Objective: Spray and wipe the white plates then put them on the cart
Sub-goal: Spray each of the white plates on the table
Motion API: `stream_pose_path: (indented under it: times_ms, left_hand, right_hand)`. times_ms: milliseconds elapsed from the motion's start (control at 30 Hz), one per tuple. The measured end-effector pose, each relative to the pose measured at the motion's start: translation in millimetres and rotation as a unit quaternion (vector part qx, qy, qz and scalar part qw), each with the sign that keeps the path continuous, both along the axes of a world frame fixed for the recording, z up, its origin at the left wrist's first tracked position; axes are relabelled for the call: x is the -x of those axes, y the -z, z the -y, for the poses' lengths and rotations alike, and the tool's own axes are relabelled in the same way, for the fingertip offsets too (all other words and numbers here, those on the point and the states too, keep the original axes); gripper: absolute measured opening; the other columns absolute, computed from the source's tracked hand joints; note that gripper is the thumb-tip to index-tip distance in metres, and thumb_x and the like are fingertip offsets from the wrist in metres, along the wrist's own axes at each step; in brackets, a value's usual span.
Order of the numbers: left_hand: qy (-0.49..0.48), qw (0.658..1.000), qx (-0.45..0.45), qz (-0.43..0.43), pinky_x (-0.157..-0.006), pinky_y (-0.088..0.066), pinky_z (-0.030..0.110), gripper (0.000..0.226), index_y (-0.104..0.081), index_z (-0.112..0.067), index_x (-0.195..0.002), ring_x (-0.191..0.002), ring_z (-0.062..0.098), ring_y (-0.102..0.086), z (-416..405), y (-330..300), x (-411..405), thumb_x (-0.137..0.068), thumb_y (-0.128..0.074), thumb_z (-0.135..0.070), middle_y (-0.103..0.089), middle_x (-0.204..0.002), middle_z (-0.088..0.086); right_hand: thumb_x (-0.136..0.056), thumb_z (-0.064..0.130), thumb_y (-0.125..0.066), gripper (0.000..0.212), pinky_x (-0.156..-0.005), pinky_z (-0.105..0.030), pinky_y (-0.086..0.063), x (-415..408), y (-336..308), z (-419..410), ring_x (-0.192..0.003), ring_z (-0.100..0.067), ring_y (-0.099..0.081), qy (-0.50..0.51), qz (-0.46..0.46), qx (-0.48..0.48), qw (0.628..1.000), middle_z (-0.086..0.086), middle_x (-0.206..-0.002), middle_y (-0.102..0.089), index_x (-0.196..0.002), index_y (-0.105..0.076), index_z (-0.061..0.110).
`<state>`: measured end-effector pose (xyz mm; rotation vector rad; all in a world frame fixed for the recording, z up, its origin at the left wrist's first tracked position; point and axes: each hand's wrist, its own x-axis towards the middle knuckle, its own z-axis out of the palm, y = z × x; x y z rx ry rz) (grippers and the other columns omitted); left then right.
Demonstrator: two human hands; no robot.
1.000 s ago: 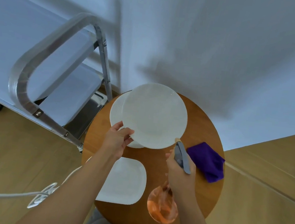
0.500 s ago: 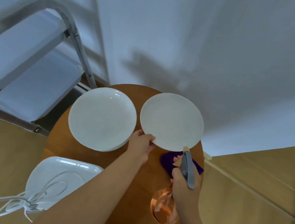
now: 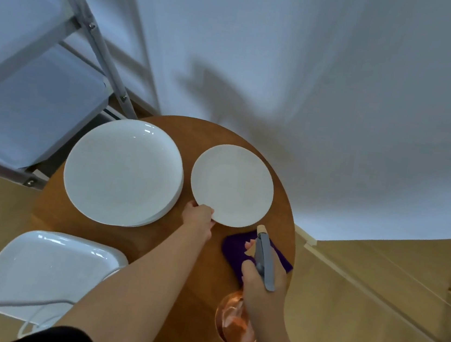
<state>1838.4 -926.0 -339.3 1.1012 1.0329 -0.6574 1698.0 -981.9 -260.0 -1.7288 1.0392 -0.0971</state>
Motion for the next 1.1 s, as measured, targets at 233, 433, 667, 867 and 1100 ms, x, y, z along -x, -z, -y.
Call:
stream_pose_path:
  times_ms: [233,433,667,867,1100]
  left_hand:
    - [0.092,0.995,0.006,-0.025,-0.102,-0.044,0.041,0.048,-0.043,-0.005,-0.135,-0.124,0.030,-0.048,-15.7,-5.4,-1.6,-0.089,-0.050,0.006,-0.047,-0.139,0.013]
    - [0.307,0.945,-0.098,0.059,-0.099,-0.044,0.039,0.039,-0.051,0.001,-0.130,-0.126,0.034,-0.050,-40.1,-32.2,3.6,-0.092,-0.054,-0.007,-0.051,-0.137,0.019]
    - [0.392,0.817,-0.251,0.340,-0.061,-0.045,0.010,0.017,-0.061,-0.028,-0.075,-0.065,0.005,-0.061,-109.5,-92.1,-4.5,-0.092,-0.059,-0.026,-0.065,-0.071,-0.010]
    - [0.331,0.808,-0.422,0.245,-0.080,-0.047,0.028,0.033,-0.054,-0.014,-0.118,-0.095,0.017,-0.055,-191.3,-93.2,-38.3,-0.091,-0.062,-0.031,-0.058,-0.106,0.003]
    - [0.405,0.809,-0.405,0.134,-0.082,-0.048,0.032,0.036,-0.051,-0.009,-0.119,-0.096,0.023,-0.057,-230.1,-67.0,-49.7,-0.093,-0.058,-0.034,-0.059,-0.115,0.013]
  right_hand:
    - [-0.084,0.001,-0.064,0.035,-0.052,-0.012,-0.041,-5.8,-7.7,-2.9,-0.071,-0.015,-0.054,-0.004,0.002,-0.017,1.000,0.008,-0.078,-0.053,-0.079,-0.048,0.032]
    - [-0.084,-0.001,-0.062,0.020,-0.046,-0.009,-0.041,-13.9,-16.3,-12.9,-0.062,-0.012,-0.050,-0.023,0.015,-0.007,1.000,0.003,-0.071,-0.051,-0.086,-0.054,0.017]
    - [-0.085,0.002,-0.061,0.028,-0.046,-0.010,-0.042,-33.0,-21.5,-50.8,-0.060,-0.014,-0.053,-0.077,0.020,-0.037,0.996,0.000,-0.070,-0.053,-0.078,-0.052,0.027]
    - [-0.082,0.015,-0.057,0.017,-0.053,-0.008,-0.046,-50.7,-22.2,-87.9,-0.060,0.001,-0.056,-0.183,0.044,-0.092,0.978,0.016,-0.068,-0.061,-0.080,-0.060,0.032]
    - [-0.081,0.006,-0.052,0.027,-0.044,-0.014,-0.032,-61.6,-24.8,-127.4,-0.049,-0.006,-0.032,-0.232,-0.024,-0.042,0.972,0.007,-0.056,-0.038,-0.061,-0.040,0.020]
